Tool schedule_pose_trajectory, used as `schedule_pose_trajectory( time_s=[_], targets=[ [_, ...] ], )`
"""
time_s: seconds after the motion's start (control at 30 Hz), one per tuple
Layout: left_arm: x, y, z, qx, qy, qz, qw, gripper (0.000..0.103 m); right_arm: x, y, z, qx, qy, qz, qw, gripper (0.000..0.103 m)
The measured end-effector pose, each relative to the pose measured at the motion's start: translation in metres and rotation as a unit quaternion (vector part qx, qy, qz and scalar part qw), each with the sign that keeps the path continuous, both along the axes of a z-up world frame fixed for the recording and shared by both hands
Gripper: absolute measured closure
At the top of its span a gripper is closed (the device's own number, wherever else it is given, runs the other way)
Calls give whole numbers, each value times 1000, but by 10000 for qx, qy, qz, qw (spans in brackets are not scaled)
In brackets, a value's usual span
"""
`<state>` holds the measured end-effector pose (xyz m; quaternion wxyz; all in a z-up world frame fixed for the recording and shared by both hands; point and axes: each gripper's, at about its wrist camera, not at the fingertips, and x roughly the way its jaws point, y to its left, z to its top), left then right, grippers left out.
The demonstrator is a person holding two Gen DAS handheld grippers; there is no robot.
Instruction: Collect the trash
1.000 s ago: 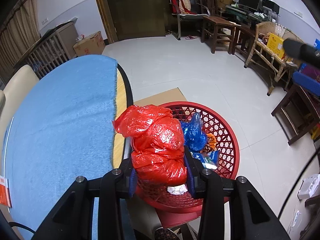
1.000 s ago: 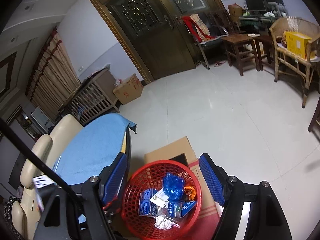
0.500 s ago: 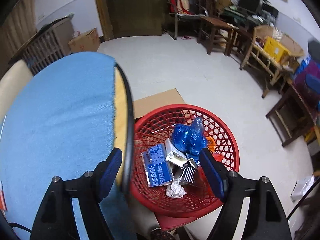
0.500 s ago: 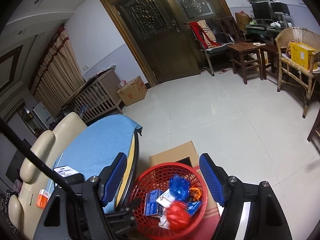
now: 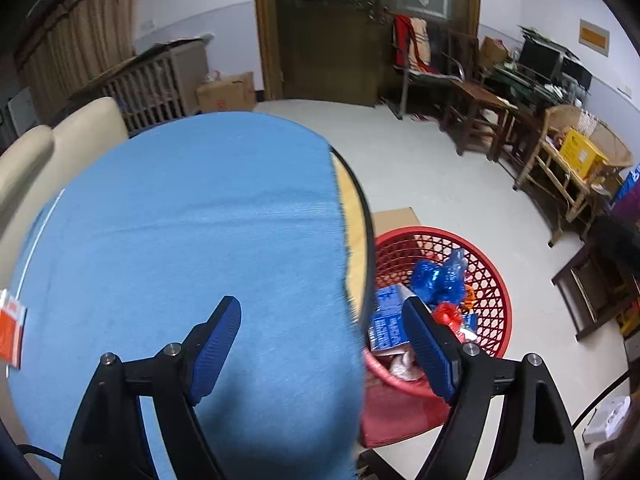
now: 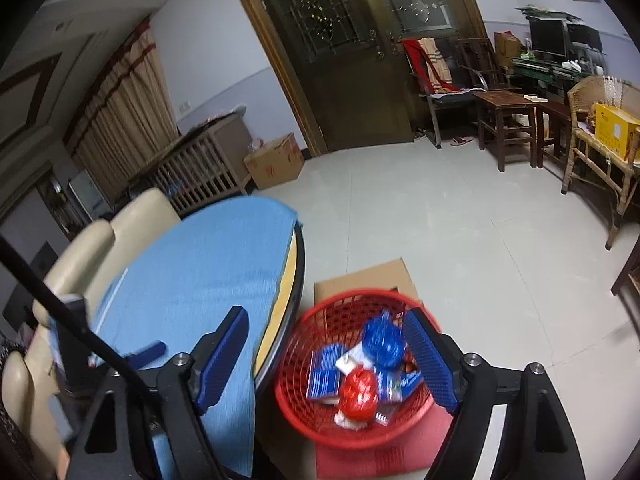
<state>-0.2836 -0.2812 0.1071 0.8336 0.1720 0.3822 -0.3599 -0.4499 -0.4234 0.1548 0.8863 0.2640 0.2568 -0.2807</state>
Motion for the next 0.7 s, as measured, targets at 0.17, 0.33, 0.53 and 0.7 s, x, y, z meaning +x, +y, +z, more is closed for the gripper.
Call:
schedule_pose_trajectory(
  time_s=[0.17,0.33,0.53,0.7],
  targets=[
    [0,35,7,-95,-111,228,9996,19,2,33,-17,-159,372,26,9992,17],
    [-2,69,7,-295,-105,443,9985,17,-1,61,-37,-280,683,-46,9973,13],
    [1,92,-2,-342,10,651,9973,16,-4,76,-53,-344,871,-216,9954,8],
    [0,96,-5,-382,46,729,9966,16,-3,78,-52,-458,912,-200,9946,8]
  ],
)
